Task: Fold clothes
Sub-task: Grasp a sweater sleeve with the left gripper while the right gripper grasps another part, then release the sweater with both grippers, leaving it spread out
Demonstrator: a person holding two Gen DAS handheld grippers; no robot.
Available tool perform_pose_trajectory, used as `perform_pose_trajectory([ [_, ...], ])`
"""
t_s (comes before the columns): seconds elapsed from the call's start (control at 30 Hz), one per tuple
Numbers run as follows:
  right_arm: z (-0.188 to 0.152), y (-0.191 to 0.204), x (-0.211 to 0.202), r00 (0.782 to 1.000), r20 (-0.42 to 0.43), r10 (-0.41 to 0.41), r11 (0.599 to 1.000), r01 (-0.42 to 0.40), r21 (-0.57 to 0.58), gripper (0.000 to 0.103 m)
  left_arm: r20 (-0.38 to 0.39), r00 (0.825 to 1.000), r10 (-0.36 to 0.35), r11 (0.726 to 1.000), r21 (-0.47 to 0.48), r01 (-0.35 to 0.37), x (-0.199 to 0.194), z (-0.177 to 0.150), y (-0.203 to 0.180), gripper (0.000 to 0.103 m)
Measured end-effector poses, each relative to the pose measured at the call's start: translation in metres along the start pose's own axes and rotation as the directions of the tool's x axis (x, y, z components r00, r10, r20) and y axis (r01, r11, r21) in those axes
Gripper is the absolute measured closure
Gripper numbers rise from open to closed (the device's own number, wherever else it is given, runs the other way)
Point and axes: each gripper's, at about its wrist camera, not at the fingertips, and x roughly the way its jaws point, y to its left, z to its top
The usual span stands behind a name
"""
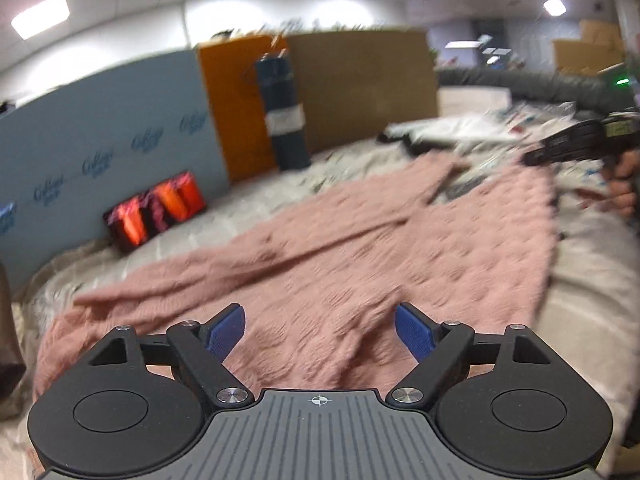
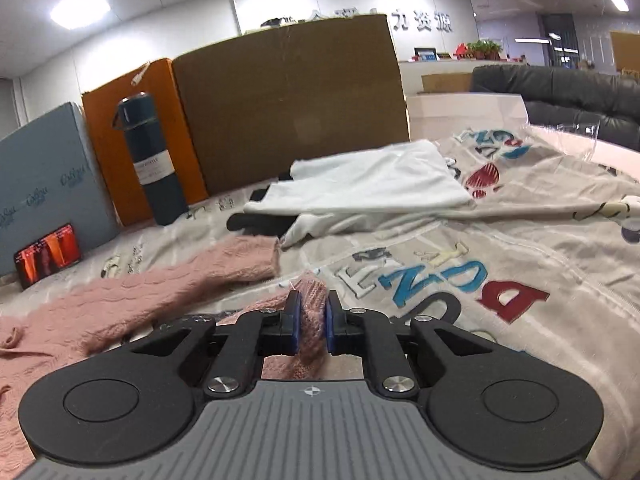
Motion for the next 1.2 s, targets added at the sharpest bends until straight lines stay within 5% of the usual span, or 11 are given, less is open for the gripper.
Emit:
perform_pose_trajectory([
  [0.07,-0.004,-0.003,0.006,1.0,-0.028,-0.004,1.0,0.004,0.006,0.092,-0.015,1.0,0.015,0.999,-0.049,-0.015,0.004,-0.001,0.007,0.02],
  [0.23,-0.007,-0.01,0.009,0.999,-0.046,0.015,0.999,-0.013,0.05,0.091,-0.009,0.998,0.064,0.989,-0.132,-0.065,0.01,0.003,0.018,0.071],
  [0.33,-0.008,-0.008,0.009,0.999,-0.044,0.016,0.999,-0.014,0.049,0.09,-0.012,0.999,0.035,0.996,-0.079,-0.036,0.013,0.002,0.009,0.071],
  [0.43,-0.008,-0.01,0.01,0.999,-0.049,0.021,0.998,-0.018,0.058,0.088,-0.014,1.0,0.015,1.0,-0.021,-0.016,0.013,0.002,-0.003,0.055],
  [0.5,-0.007,-0.009,0.01,0.999,-0.048,0.019,0.998,-0.016,0.056,0.082,0.011,1.0,0.013,0.999,-0.035,-0.012,0.01,0.003,-0.002,0.02],
  [0.53,-0.007,-0.009,0.009,0.999,-0.042,0.009,0.998,-0.006,0.056,0.077,0.029,1.0,0.01,0.999,-0.047,-0.009,0.007,0.003,-0.001,0.015],
  [0.6,-0.007,-0.009,0.007,0.999,-0.031,-0.013,0.998,0.015,0.058,0.045,0.069,0.998,0.006,0.998,-0.06,-0.002,-0.001,0.003,0.003,0.014],
  [0.67,-0.005,-0.009,0.003,0.999,-0.009,-0.042,0.997,0.043,0.059,0.031,0.114,0.994,0.003,0.998,-0.059,0.003,-0.013,0.001,0.006,0.012],
  [0.97,-0.008,-0.003,-0.026,0.994,0.104,0.036,0.98,-0.015,-0.199,0.004,0.261,0.963,0.064,0.979,0.169,-0.111,-0.082,-0.031,0.018,0.003],
  [1.07,-0.016,0.011,-0.038,0.984,0.076,0.164,0.911,-0.122,-0.395,0.003,0.197,0.977,0.083,0.958,0.255,-0.133,-0.088,-0.041,0.02,0.002],
  [1.2,-0.024,0.027,-0.05,0.939,-0.06,0.339,0.769,-0.314,-0.557,0.001,0.076,0.994,0.078,0.932,0.348,-0.1,-0.089,-0.054,0.025,0.002],
])
